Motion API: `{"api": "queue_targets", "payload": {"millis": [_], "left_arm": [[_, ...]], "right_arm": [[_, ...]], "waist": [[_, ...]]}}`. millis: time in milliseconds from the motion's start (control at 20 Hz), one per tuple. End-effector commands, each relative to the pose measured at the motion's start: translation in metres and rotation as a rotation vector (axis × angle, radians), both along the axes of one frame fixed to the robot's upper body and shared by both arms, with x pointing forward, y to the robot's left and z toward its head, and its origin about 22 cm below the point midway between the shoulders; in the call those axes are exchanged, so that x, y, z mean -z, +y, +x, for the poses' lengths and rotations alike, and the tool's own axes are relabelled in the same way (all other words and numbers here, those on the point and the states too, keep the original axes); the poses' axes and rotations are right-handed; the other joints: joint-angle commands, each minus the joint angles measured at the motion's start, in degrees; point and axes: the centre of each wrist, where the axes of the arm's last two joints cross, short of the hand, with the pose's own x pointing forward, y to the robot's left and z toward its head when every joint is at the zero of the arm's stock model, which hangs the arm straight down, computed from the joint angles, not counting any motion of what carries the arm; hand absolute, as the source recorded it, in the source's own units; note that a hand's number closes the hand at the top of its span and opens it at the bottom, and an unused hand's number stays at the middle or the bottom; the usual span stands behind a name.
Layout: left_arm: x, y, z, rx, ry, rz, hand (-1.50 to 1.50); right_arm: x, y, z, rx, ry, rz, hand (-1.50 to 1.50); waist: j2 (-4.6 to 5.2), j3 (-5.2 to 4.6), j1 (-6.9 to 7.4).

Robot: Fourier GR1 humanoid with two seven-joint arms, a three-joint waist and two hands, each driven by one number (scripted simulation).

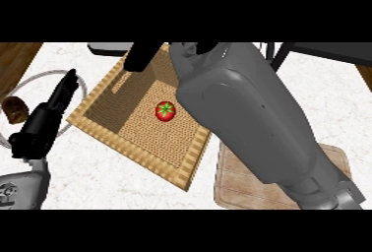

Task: Pick the tomato from the cutting board and place it in the basket

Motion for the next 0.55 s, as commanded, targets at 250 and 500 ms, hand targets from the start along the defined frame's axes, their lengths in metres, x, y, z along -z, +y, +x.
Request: {"api": "queue_targets", "payload": {"millis": [250,500], "left_arm": [[-0.001,0.016,0.001,-0.033,0.006,0.003,0.00],[0.013,0.008,-0.014,-0.030,0.019,-0.007,0.00]], "right_arm": [[-0.018,-0.078,0.011,0.371,-0.165,0.371,-1.50],[-0.012,-0.146,-0.005,0.483,-0.241,0.411,-1.50]], "waist": [[-0.20,0.07,-2.28],[-0.43,0.09,-2.35]]}}
